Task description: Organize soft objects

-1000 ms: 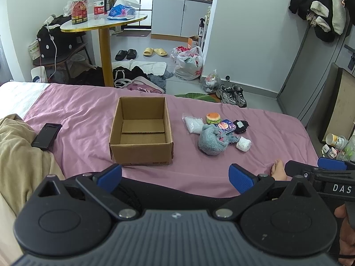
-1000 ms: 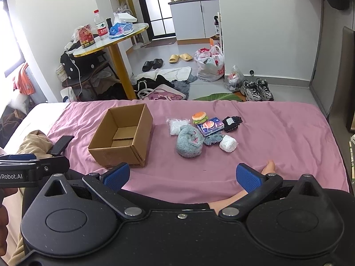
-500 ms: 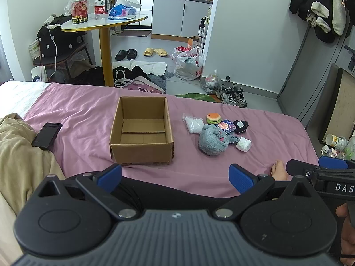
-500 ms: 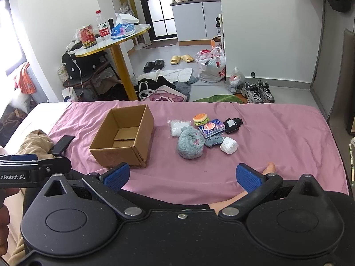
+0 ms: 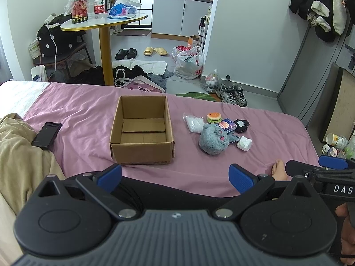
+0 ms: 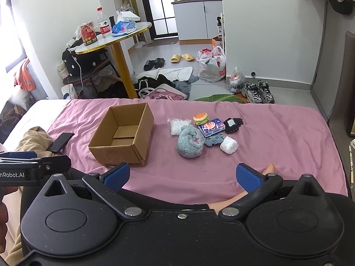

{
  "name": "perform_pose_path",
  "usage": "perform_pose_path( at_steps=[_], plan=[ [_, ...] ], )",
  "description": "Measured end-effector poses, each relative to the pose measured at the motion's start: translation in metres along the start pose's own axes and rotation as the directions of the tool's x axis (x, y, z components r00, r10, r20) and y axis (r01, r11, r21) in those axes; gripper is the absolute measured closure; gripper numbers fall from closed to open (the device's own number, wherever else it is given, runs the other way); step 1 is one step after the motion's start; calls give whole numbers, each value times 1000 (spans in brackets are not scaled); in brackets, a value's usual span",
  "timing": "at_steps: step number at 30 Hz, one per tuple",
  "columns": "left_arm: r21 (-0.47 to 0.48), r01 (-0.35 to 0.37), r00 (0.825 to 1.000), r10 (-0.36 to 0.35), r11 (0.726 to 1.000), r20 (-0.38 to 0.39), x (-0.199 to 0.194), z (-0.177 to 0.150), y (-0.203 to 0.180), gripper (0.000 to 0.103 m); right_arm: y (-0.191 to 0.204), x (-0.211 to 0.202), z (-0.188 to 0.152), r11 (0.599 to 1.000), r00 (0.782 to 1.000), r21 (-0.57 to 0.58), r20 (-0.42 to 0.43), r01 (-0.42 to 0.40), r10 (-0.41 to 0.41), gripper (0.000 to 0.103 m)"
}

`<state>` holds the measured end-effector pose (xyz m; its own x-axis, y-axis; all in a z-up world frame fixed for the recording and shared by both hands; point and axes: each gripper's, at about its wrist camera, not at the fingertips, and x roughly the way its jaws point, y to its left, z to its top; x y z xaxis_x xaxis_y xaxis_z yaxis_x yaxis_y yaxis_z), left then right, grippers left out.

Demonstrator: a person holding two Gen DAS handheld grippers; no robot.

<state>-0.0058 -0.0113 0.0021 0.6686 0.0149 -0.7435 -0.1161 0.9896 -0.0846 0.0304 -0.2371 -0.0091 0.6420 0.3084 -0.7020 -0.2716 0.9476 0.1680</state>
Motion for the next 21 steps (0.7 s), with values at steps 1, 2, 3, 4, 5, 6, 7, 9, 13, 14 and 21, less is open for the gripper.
perform_pose_path(
  at_steps=[1,2,3,4,5,6,7,9,13,14,21],
  plan=[
    [0,0,1000,0,1000,-1,1,0,0,1,1,1,0,1000,1000,0,-1,0,0,0],
    [0,0,1000,0,1000,0,1,0,1,1,1,1,-1,1000,1000,-1,-3,-1,1,0],
    [-1,0,1000,0,1000,0,1,0,1,1,1,2,-1,1000,1000,0,-2,-4,4,0],
    [-3,-1,1000,1,1000,2,2,1,1,1,1,2,0,1000,1000,2,-2,-10,10,0],
    [-5,-1,1000,1,1000,6,3,1,2,1,1,3,0,1000,1000,2,-3,-14,14,0],
    [-8,-2,1000,2,1000,11,3,2,3,1,1,5,1,1000,1000,0,-6,-15,15,0],
    [-11,-3,1000,3,1000,13,4,3,3,1,1,5,0,1000,1000,1,-4,-13,13,0],
    [-14,-3,1000,3,1000,14,6,6,3,1,0,6,1,1000,1000,1,-7,-16,16,0],
    [-13,-6,1000,6,1000,9,11,9,2,1,-1,13,2,1000,999,-8,-20,-29,29,0],
    [-15,-6,1000,6,1000,7,13,10,2,1,-2,14,3,999,999,-11,-23,-31,31,0],
    [-29,5,1000,-5,1000,8,29,18,-8,1,-13,27,12,999,999,-30,-34,-38,37,0]
  ],
)
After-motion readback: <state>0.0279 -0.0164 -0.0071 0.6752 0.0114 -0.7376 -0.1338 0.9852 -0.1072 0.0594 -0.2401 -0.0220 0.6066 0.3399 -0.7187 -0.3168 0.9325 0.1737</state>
